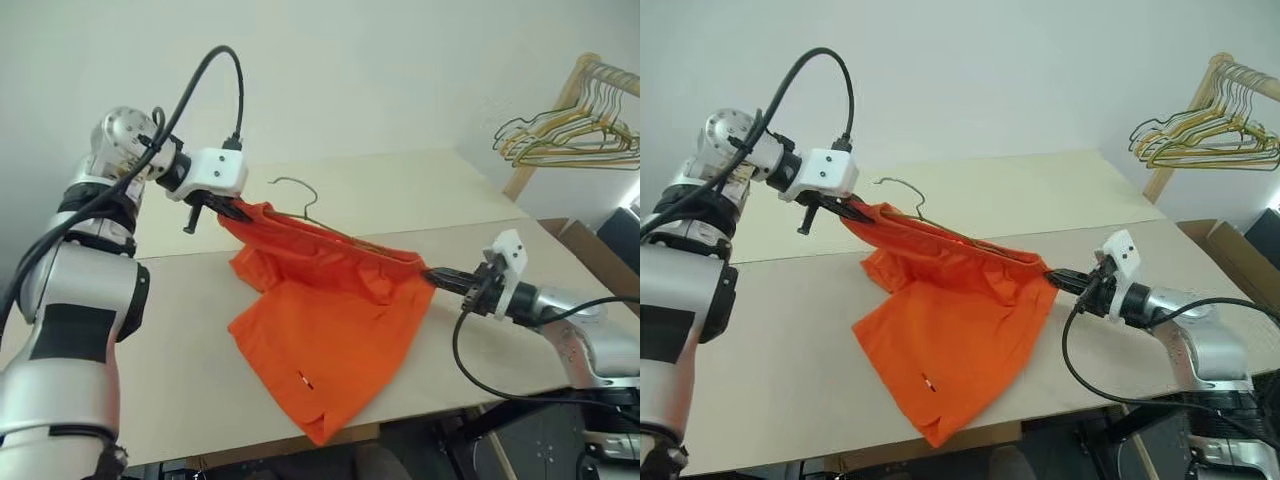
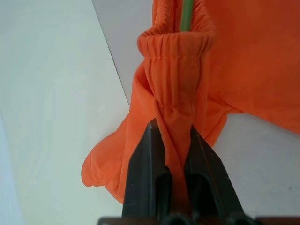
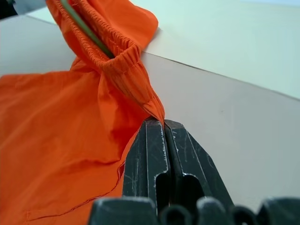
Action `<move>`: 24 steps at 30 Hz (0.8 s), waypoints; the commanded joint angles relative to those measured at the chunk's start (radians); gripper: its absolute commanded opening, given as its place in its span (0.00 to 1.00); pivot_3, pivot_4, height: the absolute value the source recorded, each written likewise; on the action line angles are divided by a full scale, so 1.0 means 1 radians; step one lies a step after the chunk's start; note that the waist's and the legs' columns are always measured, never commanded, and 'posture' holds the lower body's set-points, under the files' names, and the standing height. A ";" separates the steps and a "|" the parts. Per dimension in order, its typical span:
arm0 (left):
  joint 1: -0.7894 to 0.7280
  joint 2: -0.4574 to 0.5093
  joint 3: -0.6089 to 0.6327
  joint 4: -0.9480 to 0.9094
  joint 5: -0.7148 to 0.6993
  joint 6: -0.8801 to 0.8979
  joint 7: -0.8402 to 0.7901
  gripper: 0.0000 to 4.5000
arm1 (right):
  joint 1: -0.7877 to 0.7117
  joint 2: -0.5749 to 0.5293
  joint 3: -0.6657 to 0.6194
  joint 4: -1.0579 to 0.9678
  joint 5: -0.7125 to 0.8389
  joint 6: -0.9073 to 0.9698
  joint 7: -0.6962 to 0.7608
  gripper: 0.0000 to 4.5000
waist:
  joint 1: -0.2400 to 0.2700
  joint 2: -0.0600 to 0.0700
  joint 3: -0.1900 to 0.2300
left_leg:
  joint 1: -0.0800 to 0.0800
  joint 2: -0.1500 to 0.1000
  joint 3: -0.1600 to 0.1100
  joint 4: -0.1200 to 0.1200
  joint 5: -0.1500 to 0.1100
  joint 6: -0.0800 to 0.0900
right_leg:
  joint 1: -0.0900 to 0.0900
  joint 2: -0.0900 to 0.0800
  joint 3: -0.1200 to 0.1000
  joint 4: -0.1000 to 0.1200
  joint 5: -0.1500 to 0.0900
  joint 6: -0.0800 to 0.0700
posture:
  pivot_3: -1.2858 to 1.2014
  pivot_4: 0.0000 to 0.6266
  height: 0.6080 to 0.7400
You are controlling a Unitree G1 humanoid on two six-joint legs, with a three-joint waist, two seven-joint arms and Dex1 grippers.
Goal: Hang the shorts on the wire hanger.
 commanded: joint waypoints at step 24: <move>0.111 -0.075 0.150 -0.082 0.000 0.036 0.127 0.00 | -0.480 -0.140 0.318 -0.212 -0.373 -0.024 0.035 0.01 | -0.026 0.000 0.000 | -0.001 -0.002 0.000 0.001 0.001 -0.002 | -0.001 -0.003 -0.002 0.000 0.000 0.000 | 0.41 0.00 1.00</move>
